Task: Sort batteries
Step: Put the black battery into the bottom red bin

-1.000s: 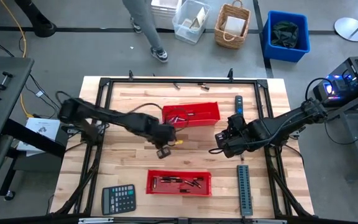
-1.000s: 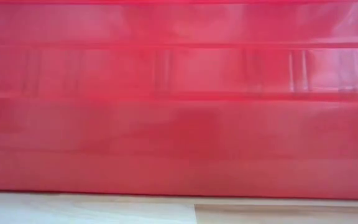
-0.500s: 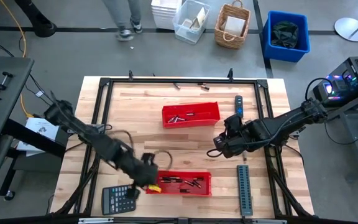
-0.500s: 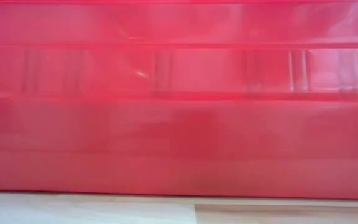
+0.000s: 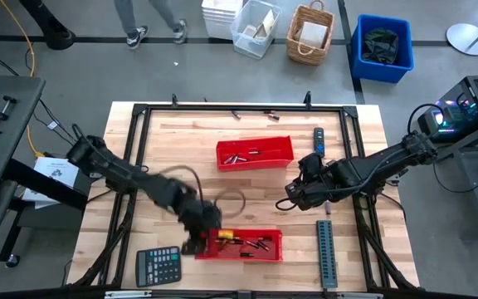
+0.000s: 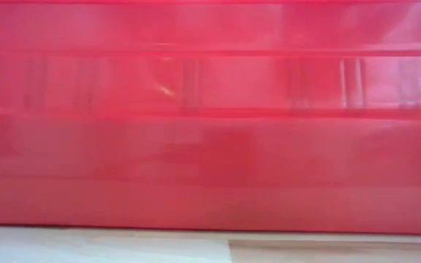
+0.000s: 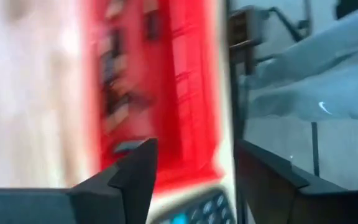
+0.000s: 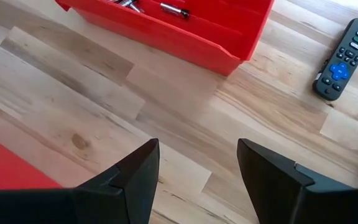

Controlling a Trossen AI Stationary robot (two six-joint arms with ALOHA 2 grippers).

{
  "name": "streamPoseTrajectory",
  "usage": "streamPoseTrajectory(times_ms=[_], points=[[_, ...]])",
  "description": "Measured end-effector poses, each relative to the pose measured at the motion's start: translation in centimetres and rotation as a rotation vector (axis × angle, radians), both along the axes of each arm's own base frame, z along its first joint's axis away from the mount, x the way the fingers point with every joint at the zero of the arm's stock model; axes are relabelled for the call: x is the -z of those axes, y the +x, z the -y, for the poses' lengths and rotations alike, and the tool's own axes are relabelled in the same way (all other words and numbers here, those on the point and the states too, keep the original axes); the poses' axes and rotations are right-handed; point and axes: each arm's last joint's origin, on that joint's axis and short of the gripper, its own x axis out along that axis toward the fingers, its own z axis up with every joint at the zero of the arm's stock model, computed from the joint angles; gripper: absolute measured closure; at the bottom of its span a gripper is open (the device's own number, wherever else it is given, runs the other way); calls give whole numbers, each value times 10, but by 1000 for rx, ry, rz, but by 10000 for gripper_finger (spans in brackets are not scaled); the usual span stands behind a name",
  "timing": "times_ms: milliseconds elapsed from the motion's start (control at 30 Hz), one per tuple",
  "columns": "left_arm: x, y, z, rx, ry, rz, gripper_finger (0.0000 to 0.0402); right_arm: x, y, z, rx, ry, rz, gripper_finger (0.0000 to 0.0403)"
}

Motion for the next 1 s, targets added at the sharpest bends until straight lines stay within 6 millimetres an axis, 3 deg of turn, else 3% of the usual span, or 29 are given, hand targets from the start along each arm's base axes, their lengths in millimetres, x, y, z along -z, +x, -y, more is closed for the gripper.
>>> streamPoseTrajectory(times_ms=[133,267,400,533,667,800,1000], points=[[-21,-11,-53,-129,134,5,188,0,3,10,42,3,-1,192],[-48,-22,-121,-422,324,108,187,0,11,39,145,15,-6,192],[-59,-36,-198,-716,354,109,186,-2,25,91,184,25,36,192],[-52,-47,-272,-839,353,105,186,-10,42,155,152,25,206,192],[-35,-60,-336,-950,317,106,186,-7,41,225,223,21,318,192],[-17,-72,-373,-994,217,105,186,23,29,287,330,122,284,192],[-15,-71,-395,-902,175,268,186,89,27,349,243,302,183,192]])
